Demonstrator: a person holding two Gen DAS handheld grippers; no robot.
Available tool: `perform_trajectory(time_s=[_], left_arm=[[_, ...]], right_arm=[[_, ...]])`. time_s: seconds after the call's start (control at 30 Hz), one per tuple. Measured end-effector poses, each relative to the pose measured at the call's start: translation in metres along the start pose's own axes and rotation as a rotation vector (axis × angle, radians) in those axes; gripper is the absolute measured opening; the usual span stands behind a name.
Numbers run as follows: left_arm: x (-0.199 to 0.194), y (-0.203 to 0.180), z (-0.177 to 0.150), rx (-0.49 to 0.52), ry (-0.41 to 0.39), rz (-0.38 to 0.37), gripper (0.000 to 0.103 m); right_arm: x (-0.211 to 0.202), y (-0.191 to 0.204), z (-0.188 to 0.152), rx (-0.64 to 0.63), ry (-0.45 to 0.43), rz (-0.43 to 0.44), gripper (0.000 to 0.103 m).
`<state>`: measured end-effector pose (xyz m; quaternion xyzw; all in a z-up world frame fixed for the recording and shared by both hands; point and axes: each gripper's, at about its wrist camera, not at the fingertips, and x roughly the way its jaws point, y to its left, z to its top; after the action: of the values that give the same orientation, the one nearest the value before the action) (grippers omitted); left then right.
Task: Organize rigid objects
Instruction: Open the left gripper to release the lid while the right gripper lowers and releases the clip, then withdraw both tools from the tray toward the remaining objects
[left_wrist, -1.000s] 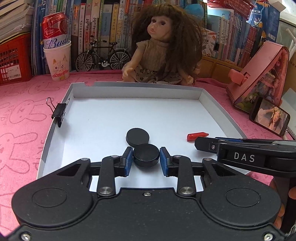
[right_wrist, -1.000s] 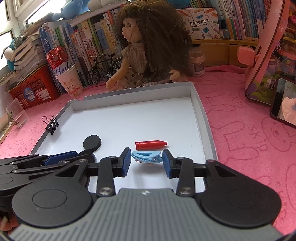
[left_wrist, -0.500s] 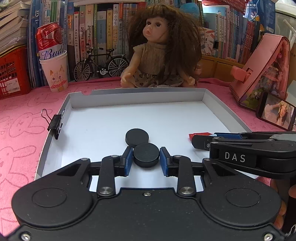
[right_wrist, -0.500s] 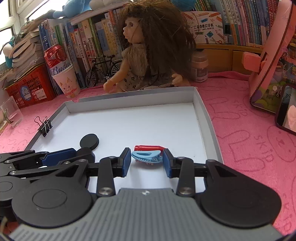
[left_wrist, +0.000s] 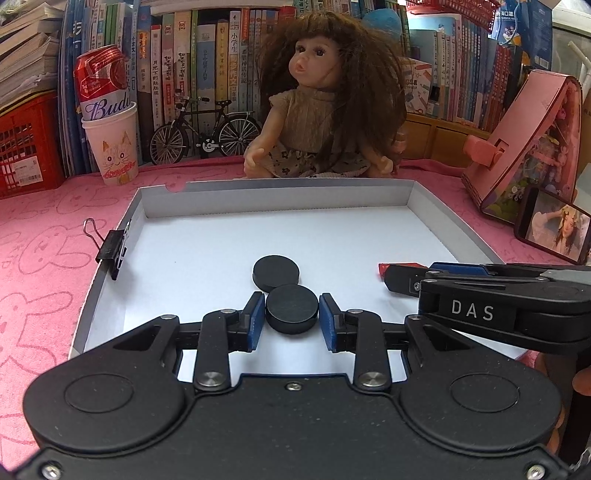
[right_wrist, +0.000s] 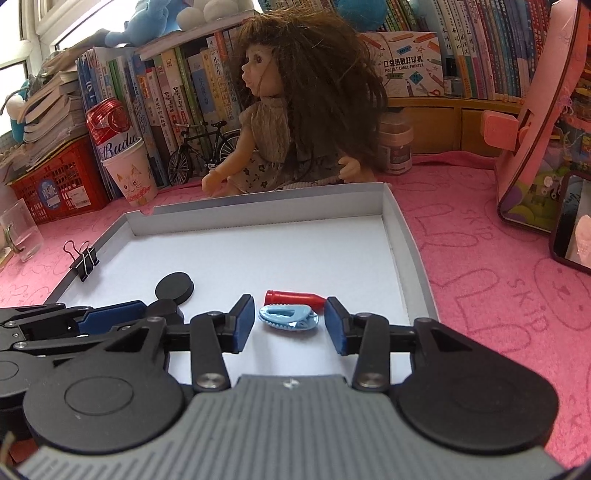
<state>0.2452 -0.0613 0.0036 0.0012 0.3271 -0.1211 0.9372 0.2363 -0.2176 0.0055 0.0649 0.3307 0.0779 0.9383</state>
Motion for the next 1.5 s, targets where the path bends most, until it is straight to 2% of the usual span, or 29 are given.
perform_trajectory(time_s=[0.2,0.27,0.4,0.67,1.03,1.23,1.5], left_arm=[[-0.006,0.003,-0.001,-0.017,-0.005,-0.003,0.042],[-0.010,0.003,-0.001,-0.018,-0.009,-0.005,0.045],[-0.018,0.005,-0.002,-0.027,-0.022,-0.005,0.055],[-0.044,0.007,-0.012,-0.044,-0.044,-0.019,0.064],[-0.087,0.005,-0.040,-0.066,-0.066,-0.054,0.066],[-0.115,-0.003,-0.058,-0.003,-0.125,-0.031,0.069],[-0.150,-0.004,-0.076,0.008,-0.162,-0.049,0.070]], right_arm=[[-0.009,-0.002,0.000,0.017,-0.017,0.009,0.062],[-0.014,-0.002,0.000,0.019,-0.022,0.011,0.067],[-0.024,-0.002,-0.001,0.012,-0.040,-0.002,0.070],[-0.048,-0.012,-0.009,0.021,-0.069,-0.021,0.075],[-0.091,-0.012,-0.031,0.023,-0.123,0.012,0.080],[-0.111,-0.006,-0.047,-0.019,-0.130,0.031,0.081],[-0.138,-0.009,-0.072,-0.032,-0.140,0.042,0.082]])
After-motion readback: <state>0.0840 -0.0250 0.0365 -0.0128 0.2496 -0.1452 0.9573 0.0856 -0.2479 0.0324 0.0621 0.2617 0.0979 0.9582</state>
